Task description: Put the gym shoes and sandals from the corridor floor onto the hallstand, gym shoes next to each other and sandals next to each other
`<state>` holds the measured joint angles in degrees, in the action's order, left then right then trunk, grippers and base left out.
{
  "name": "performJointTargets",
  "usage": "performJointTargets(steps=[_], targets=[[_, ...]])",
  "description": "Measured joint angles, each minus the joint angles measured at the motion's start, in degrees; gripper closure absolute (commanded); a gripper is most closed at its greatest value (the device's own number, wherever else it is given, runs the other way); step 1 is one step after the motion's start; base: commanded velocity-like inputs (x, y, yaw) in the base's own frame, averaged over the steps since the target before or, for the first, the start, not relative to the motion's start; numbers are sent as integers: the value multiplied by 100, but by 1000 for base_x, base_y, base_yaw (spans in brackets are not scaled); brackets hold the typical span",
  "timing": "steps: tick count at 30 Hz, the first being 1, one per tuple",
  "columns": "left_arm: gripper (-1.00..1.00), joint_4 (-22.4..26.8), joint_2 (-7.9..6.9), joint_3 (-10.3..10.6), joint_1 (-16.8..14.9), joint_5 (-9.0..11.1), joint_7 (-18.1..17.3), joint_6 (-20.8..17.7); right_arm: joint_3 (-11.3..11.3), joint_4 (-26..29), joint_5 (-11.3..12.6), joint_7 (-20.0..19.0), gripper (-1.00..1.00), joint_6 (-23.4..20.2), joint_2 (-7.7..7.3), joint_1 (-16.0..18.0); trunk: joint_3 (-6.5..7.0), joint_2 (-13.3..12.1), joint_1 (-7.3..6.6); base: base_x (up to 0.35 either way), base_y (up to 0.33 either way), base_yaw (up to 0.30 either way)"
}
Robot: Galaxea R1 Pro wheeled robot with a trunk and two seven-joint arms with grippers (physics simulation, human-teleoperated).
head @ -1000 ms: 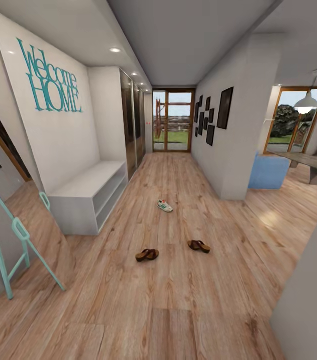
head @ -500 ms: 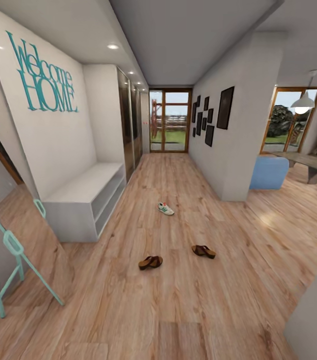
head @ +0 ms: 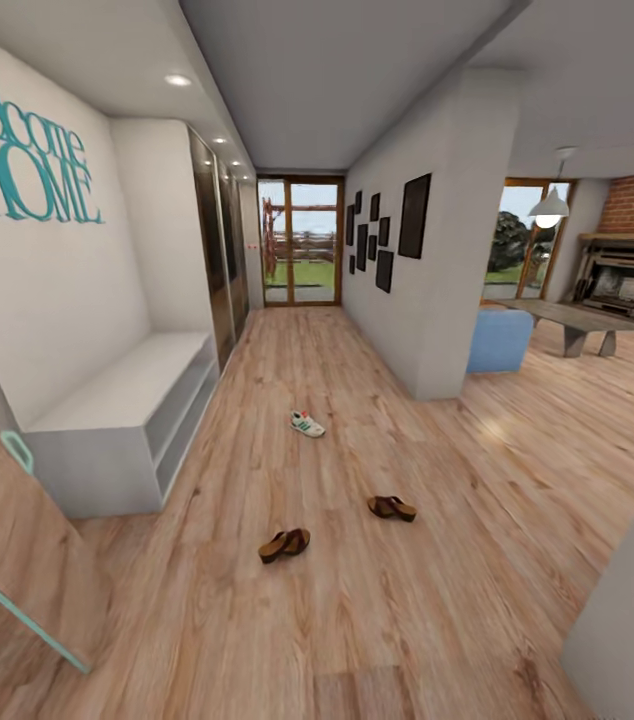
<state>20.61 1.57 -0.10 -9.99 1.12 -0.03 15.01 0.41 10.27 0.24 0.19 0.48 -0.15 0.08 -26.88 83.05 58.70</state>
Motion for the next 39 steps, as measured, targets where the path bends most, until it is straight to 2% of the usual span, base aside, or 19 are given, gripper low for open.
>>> performJointTargets(steps=[8,24,39], targets=[[-100,0,0,-1,0,0,2,-1,2,1,0,0,-100,0,1,0,0,0,0,247,232,-214],[-100,1,0,2,1,-8,1,1,7,7,0,-3,-100,0,-2,0,0,0,-1,263,218,-22],[-100,0,0,2,0,-14,-2,1,8,10,0,-1,-100,0,-5,0,0,0,-1,333,126,-223]])
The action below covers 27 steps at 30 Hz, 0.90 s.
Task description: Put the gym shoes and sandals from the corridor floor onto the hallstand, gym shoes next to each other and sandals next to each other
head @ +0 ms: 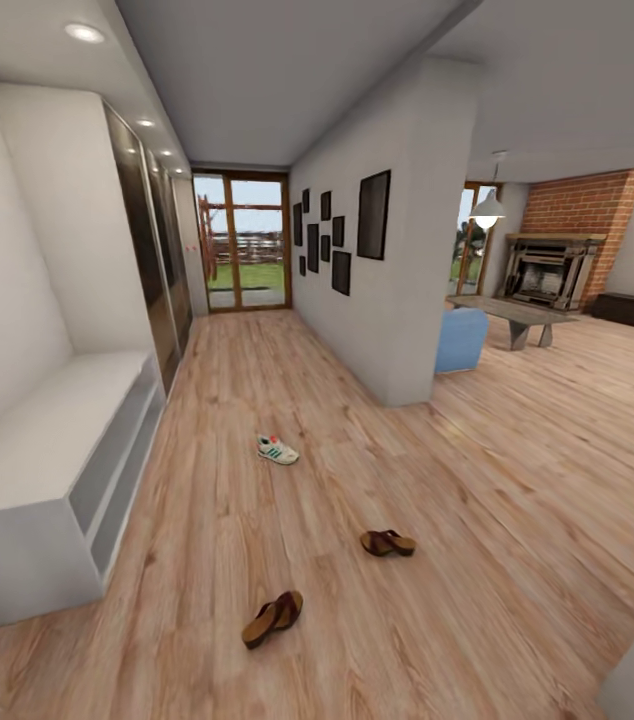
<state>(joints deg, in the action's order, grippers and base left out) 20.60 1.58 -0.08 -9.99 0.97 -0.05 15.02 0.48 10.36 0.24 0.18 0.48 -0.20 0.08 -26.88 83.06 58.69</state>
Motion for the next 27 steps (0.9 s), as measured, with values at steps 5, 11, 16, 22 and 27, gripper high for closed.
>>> performJointTargets(steps=[5,11,16,22,27], targets=[[-100,1,0,0,1,-2,-1,0,0,6,0,1,-100,0,2,0,0,0,0,342,85,-47],[-100,1,0,0,1,-1,-2,0,0,6,0,1,-100,0,2,0,0,0,0,343,99,-1],[-100,1,0,0,1,-1,-3,0,0,6,0,4,-100,0,2,0,0,0,0,343,132,0],[-100,1,0,0,1,-2,1,0,0,6,0,6,-100,0,-14,0,0,0,0,343,145,0],[-100,1,0,0,1,-2,1,0,0,5,0,6,-100,2,-24,0,0,0,0,339,171,0]])
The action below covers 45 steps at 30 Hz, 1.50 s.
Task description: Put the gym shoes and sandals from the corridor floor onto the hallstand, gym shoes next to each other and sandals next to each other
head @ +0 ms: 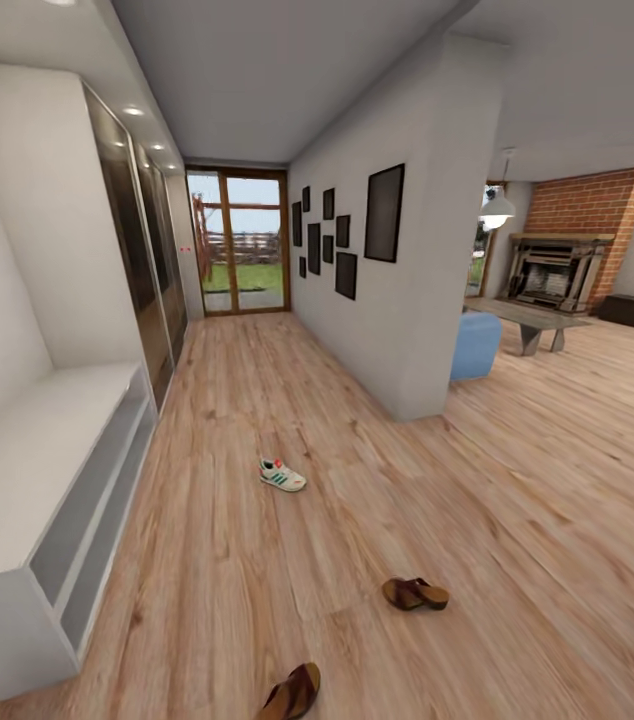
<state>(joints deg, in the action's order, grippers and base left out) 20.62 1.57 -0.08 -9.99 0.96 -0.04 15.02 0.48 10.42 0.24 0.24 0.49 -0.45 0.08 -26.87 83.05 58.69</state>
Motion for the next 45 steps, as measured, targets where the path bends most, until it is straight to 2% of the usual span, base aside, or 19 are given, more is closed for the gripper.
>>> performJointTargets(steps=[17,24,45], targets=[[-100,0,0,0,0,0,-2,0,0,8,0,8,-100,6,17,0,0,0,0,320,199,-4],[-100,-1,0,0,-1,2,-2,0,0,7,0,8,-100,6,18,0,4,0,1,283,163,-204],[-100,-2,0,0,-1,0,-4,1,0,8,0,8,-100,6,18,0,5,0,4,9,4,-269]])
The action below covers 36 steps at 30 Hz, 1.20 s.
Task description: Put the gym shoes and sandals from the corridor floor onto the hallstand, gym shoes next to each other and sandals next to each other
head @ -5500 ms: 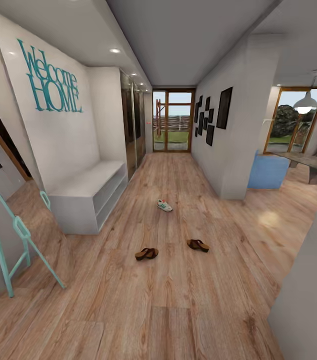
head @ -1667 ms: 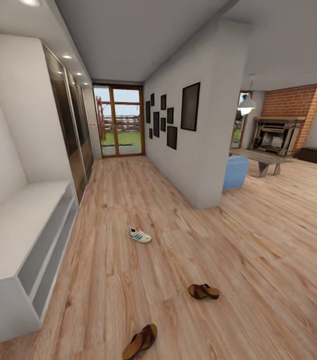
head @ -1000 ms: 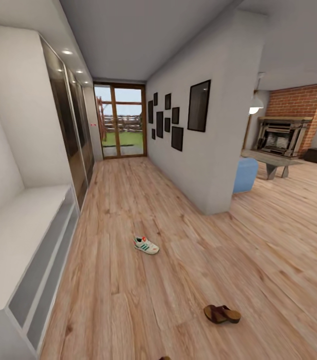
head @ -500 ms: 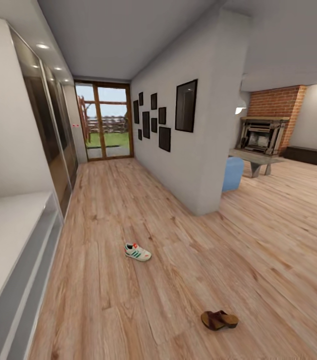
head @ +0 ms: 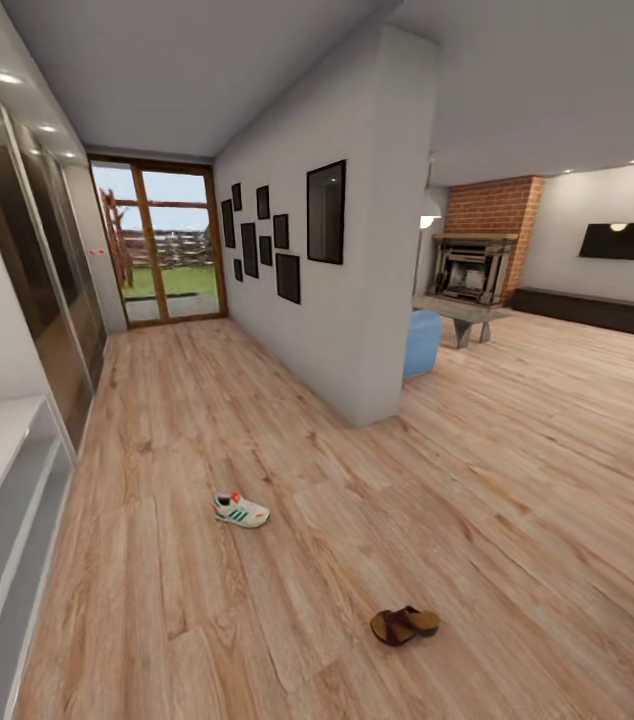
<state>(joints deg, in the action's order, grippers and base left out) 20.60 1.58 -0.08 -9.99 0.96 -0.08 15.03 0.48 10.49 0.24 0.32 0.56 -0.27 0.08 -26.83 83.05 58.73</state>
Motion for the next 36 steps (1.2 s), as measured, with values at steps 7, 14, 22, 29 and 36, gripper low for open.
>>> performJointTargets(steps=[7,14,22,29,36], targets=[[-100,0,0,0,0,0,0,0,0,-3,0,0,-100,0,0,0,0,0,0,0,0,-270],[-100,1,0,0,0,0,0,0,0,-2,0,0,-100,0,0,0,0,0,-2,112,105,-211],[-100,1,0,0,1,0,2,0,0,-1,0,-2,-100,0,0,0,0,0,0,41,37,-22],[-100,9,-21,-3,-9,12,0,14,36,0,14,-9,-100,0,-11,0,0,0,0,1,1,-1],[-100,373,-196,-7,-286,1,-13,-24,176,833,15,-17,-100,-45,-40,1,1,0,0,0,0,0]])
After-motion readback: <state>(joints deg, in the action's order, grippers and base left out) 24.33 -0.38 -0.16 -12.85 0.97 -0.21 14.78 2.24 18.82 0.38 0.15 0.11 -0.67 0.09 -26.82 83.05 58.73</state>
